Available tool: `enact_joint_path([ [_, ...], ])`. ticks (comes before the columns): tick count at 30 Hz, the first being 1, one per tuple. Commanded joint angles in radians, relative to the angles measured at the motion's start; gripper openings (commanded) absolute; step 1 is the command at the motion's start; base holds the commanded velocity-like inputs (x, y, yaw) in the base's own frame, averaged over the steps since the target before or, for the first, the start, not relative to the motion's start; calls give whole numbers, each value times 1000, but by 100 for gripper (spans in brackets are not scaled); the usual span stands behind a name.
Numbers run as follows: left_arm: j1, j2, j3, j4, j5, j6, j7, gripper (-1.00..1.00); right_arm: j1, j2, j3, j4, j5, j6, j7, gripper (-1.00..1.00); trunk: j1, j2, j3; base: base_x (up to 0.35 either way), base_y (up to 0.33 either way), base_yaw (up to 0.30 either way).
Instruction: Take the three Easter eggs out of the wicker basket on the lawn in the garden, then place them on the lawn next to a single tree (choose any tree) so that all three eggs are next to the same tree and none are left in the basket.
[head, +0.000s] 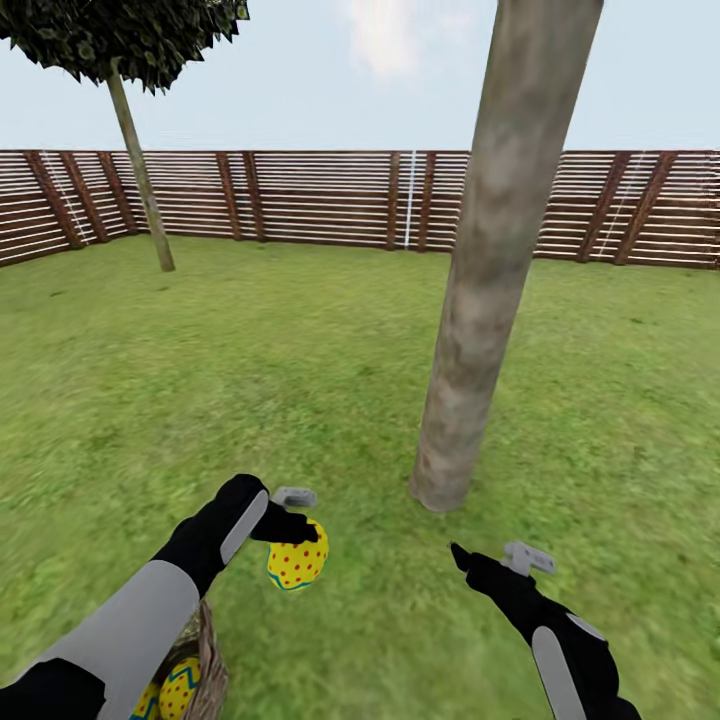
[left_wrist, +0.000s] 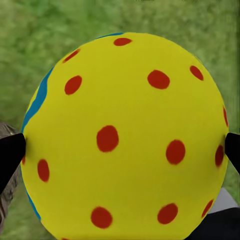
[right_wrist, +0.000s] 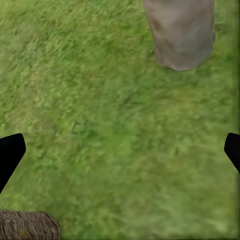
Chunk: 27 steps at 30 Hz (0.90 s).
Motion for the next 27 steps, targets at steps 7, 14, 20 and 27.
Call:
enact_joint_path([
  [7,-1,0,-4,-2,-1,-1,-1,-100,-1,1,5,6,-9,4,-5,100,-27,49,23,0,0,-57],
  [14,0,0,-4,-1,-1,-2,-1,-100,-1,1,-1,9,-10,4,-5,100,-54,98,47,0,0,-38],
  [20,0,-6,-5,-2,-2,-2,0,-100,-1,1,-4,11,-10,4,-5,100,-77,140,72,0,0,-196],
  [27,0,-11,-12,-1,-2,-3,0,-100,-1,1,-5,12,-10,4,-5,100,-104,189,102,0,0,-215],
])
